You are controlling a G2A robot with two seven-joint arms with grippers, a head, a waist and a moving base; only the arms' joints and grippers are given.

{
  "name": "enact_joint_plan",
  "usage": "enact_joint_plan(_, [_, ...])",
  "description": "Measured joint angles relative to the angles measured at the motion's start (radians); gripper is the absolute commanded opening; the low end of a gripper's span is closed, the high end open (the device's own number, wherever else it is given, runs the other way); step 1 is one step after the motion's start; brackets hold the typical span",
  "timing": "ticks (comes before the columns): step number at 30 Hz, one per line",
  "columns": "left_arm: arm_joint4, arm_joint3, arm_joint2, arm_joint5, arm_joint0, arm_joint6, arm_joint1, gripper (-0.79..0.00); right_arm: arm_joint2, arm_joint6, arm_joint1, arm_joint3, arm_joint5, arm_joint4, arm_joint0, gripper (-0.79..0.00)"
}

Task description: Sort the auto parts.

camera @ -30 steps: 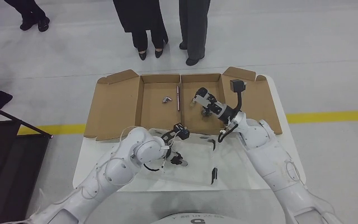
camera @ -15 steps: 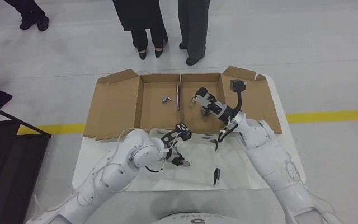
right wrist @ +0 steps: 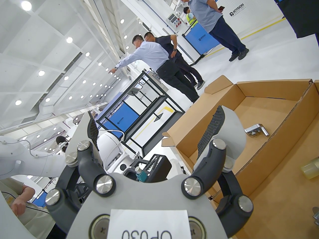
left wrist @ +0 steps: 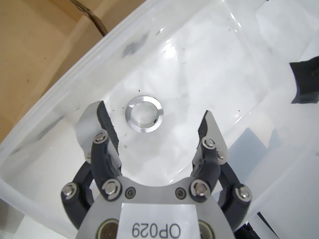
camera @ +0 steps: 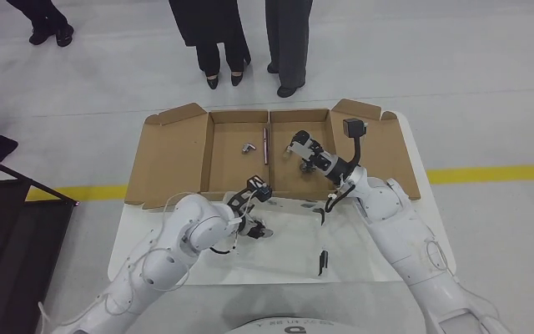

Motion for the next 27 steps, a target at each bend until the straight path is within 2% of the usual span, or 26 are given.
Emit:
enact_joint_plan(1, [0.004,0.002,0.000,0.005,-0.001,0.003,0.000,-0.403,0.000,0.000,0.000,0.000,0.000,0.000,0.000,0.000])
enact_joint_plan(2, [0.008,0.003,-0.001,0.012,-0.003,0.004,-0.001,-0.409,0.000,0.000,0.000,0.000,0.000,0.000,0.000,0.000])
enact_joint_plan(13, [0.009,0.043,0.009,0.058,-0.038,-0.028,-0.010,-0.397,0.000,0.000,0.000,0.000,0.000,0.000,0.000,0.000])
enact_joint_plan(27, [0.014,0.090,0.043,0.094,-0.077,-0.060,-0.027,-0.437,0.000,0.000,0.000,0.000,0.000,0.000,0.000,0.000])
